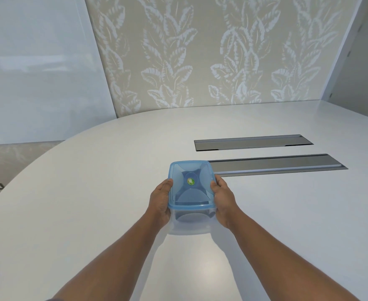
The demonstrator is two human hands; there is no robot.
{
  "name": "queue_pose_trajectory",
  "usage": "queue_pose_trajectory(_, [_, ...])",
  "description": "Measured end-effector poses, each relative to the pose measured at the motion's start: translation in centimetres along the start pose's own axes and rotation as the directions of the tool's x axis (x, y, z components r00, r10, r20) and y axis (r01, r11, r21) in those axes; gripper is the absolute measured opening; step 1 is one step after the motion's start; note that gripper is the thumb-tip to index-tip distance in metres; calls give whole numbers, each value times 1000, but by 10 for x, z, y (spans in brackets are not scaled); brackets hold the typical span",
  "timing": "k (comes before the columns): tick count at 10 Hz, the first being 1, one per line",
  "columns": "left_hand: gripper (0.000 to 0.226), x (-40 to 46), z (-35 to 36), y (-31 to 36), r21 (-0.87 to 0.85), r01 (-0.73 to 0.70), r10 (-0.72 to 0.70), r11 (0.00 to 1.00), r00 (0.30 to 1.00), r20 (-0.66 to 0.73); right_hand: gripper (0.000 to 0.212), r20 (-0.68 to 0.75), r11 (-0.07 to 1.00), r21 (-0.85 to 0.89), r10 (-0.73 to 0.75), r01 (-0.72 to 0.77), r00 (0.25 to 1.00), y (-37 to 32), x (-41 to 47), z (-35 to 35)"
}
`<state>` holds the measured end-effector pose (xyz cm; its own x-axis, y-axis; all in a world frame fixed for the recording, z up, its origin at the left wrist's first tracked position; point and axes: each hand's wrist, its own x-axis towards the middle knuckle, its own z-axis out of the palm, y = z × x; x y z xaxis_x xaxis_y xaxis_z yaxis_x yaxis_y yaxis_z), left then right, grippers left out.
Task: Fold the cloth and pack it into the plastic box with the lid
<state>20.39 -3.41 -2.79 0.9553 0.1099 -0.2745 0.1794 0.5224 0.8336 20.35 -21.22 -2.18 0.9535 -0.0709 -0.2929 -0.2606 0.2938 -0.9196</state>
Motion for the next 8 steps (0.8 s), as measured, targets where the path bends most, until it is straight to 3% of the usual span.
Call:
queue_pose_trajectory(4, [33,-1,-6,0,4,3,-3,1000,1000,-8,27,-20,997,-43,-70,69,997,6,-5,4])
queue_pose_trajectory(6, [34,-4,-6,8,102,42,-40,994,999,-22,28,-18,967,-205,-159,152,987,1,-10,4])
queue_pose_trajectory(7, [47,-9,-8,13,313,-7,31,950,997,-72,54,-7,906,-382,-199,181,980,-4,-14,0])
queue_pose_trajectory(8, [71,-24,-6,21,643,-167,272,748,960,-67,62,8,748,-587,-378,311,926,-14,-24,1])
